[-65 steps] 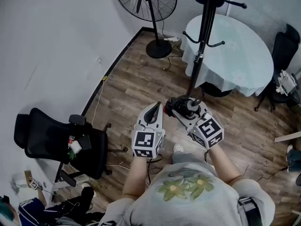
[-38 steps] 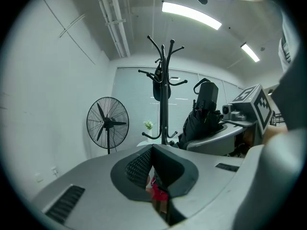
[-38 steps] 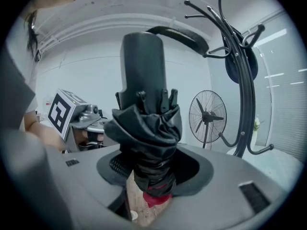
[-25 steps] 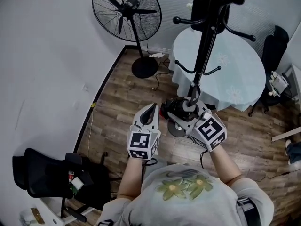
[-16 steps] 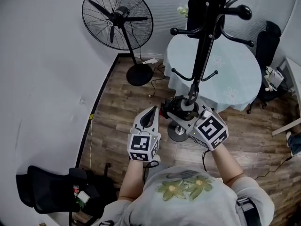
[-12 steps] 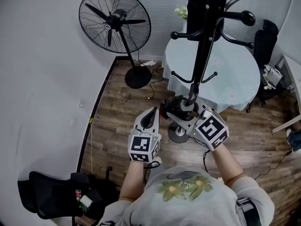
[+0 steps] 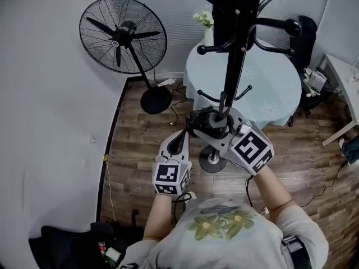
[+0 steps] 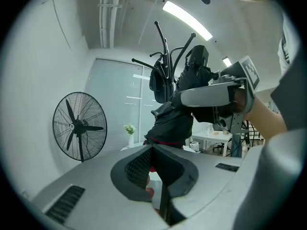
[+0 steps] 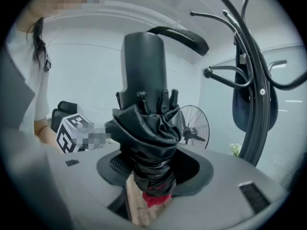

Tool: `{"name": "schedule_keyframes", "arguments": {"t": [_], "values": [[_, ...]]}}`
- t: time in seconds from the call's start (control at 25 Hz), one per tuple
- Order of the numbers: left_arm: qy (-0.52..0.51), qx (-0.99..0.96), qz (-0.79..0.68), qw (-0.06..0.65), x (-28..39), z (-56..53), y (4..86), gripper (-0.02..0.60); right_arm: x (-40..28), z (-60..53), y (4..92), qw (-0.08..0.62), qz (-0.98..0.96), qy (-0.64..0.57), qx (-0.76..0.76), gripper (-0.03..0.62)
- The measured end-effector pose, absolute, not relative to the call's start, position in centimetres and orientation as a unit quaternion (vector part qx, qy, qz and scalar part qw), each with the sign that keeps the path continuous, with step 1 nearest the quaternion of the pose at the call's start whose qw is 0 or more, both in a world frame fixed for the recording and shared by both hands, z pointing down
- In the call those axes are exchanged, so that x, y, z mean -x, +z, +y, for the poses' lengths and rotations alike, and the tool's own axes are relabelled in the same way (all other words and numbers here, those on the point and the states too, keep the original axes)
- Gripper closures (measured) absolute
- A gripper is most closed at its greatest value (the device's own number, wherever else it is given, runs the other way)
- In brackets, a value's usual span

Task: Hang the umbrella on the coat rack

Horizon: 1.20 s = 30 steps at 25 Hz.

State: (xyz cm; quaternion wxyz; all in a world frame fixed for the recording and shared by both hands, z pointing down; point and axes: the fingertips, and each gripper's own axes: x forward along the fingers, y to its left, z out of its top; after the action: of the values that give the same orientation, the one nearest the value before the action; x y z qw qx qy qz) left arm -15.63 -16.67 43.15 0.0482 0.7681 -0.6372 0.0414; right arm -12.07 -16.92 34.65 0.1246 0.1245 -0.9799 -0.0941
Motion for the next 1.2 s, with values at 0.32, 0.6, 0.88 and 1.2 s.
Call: {"name": "schedule_keyframes", "arguments": {"t": [0.32,0.6,0.88,1.2], "values": [[0.036,-0.787,-0.614,0.044,15.1,-17.0,42.7,0.578,12.8,-18.1,33.2,0.141,-0.978,-0.099,-0.122,0.37],[0.039,-0.792,-0.607,0.054,15.3,-17.0,43.6,0.578,13.7,-19.6,32.0,0.15,-0.974,-0.109,-0.128,0.372],[0.04,-0.792,-0.605,0.066,15.8,-17.1,44.4,0.578,14.7,-21.2,31.2,0.165,-0.97,-0.118,-0.133,0.37],[0.038,-0.794,-0.603,0.073,15.6,-17.6,44.9,0.578,15.5,-23.2,30.1,0.173,-0.968,-0.124,-0.137,0.37]]}}
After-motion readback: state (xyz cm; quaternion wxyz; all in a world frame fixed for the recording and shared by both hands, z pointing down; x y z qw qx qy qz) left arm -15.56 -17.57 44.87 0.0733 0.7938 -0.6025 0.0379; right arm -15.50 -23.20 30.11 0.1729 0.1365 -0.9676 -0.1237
